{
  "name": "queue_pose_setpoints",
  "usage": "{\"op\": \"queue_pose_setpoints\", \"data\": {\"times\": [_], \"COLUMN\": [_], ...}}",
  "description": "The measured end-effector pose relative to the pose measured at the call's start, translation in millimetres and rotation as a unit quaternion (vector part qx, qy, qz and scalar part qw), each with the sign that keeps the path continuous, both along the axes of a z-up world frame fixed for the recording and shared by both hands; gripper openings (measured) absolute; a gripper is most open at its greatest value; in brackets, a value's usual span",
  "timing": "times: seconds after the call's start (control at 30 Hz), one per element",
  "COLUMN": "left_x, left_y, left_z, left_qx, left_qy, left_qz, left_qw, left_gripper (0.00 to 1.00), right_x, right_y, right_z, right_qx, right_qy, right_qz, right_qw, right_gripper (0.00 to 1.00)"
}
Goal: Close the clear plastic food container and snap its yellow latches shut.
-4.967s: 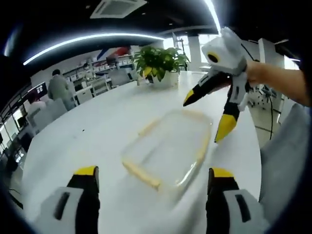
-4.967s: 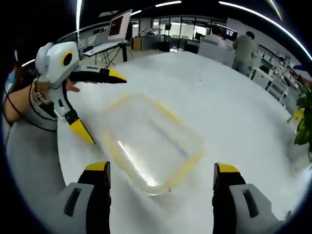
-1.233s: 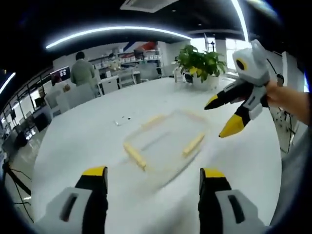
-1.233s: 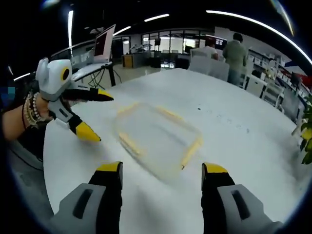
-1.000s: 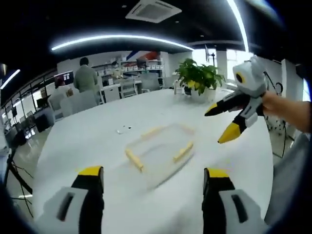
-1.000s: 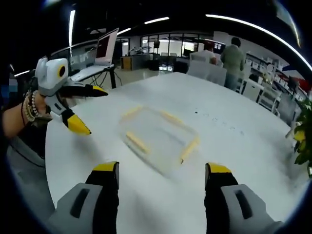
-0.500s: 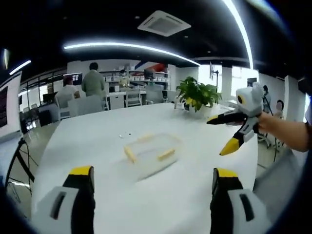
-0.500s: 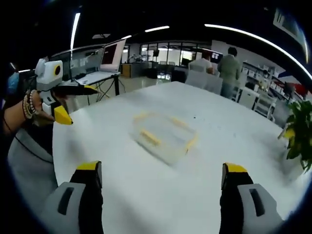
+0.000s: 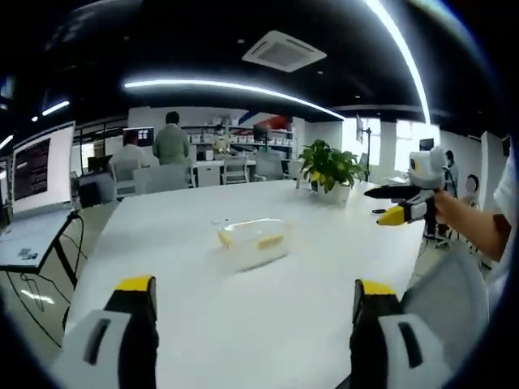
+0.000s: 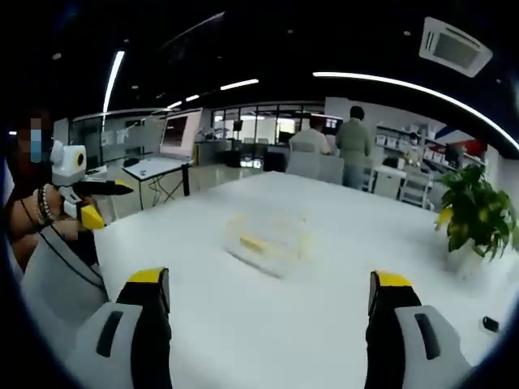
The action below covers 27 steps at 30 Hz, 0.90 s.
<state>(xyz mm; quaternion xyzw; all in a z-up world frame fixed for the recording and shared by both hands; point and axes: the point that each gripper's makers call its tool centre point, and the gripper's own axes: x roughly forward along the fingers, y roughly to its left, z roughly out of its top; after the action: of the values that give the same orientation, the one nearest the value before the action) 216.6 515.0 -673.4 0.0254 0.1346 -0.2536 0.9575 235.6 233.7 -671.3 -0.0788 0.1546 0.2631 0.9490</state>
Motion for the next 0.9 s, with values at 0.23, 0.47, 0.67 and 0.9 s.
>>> {"op": "queue_pose_setpoints", "data": {"times": [0.23, 0.47, 0.67, 0.9], "left_x": [-27.5, -42.8, -47.5, -47.3], "left_y": [11.3, 12.5, -4.5, -5.9], "left_z": [-14.5, -8.4, -20.4, -28.9], "left_qx": [0.018, -0.045, -0.054, -0.026], "left_qy": [0.005, -0.018, -0.009, -0.018], "left_qz": [0.011, 0.045, 0.037, 0.043], "left_qw": [0.9998, 0.9978, 0.9978, 0.9986], "left_gripper": [0.99, 0.99, 0.98, 0.98], "right_x": [-32.0, -55.3, -59.6, -70.5], "right_y": [-11.1, -14.6, -26.6, -38.7], "right_z": [-2.7, -9.7, -8.7, -40.8], "right_qx": [-0.009, -0.002, 0.029, 0.034], "right_qy": [-0.015, -0.02, -0.025, 0.004], "right_qz": [-0.022, -0.043, -0.07, -0.095], "right_qw": [0.9996, 0.9989, 0.9968, 0.9949], "right_gripper": [1.0, 1.0, 1.0, 1.0]}}
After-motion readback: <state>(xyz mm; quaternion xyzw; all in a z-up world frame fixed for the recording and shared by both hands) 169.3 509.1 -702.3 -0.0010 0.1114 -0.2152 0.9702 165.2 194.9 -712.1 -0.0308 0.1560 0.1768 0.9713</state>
